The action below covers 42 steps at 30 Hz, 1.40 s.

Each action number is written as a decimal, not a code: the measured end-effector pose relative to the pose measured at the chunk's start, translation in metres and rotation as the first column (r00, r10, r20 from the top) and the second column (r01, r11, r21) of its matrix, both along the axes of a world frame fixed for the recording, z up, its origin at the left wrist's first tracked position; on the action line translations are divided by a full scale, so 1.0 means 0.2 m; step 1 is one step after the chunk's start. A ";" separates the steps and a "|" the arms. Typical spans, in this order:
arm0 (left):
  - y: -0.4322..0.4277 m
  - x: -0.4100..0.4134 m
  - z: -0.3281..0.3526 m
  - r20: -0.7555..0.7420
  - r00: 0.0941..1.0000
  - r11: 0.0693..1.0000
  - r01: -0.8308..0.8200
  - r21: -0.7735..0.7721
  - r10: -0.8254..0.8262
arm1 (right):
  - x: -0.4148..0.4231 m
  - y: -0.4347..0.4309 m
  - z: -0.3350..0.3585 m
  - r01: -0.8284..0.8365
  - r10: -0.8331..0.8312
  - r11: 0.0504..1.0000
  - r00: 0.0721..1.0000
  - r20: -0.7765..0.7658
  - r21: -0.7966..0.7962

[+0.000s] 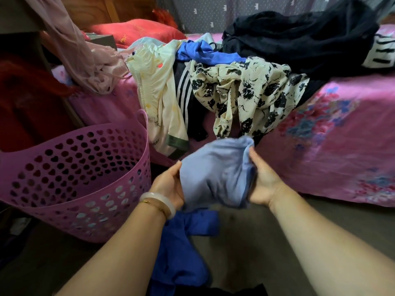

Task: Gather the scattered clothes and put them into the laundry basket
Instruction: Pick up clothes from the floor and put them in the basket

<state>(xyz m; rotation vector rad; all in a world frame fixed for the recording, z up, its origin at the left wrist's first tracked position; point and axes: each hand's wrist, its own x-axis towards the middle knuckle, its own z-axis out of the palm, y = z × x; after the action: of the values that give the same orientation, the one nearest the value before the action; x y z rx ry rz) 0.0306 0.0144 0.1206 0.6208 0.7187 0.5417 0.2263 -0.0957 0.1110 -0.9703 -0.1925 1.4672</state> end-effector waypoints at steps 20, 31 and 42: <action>0.10 -0.12 -0.07 -0.270 0.952 0.976 -0.094 0.195 0.145 | -0.05 0.10 -0.12 0.047 0.096 0.952 0.892 0.442 -0.301; 0.14 -0.15 -0.04 -0.383 0.923 0.725 0.235 0.647 0.043 | -0.09 0.12 0.10 -0.080 0.158 0.986 0.179 0.971 -0.146; 0.22 -0.27 0.33 -0.212 0.491 0.104 0.238 0.966 0.845 | -0.21 0.27 0.24 0.251 -0.245 0.903 -0.368 0.897 0.350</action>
<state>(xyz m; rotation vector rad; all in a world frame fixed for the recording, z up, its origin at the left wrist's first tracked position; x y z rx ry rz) -0.0237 0.0577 0.1867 2.1466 1.4452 1.3282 0.1847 -0.0424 0.1596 -1.9207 -1.1418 -0.2927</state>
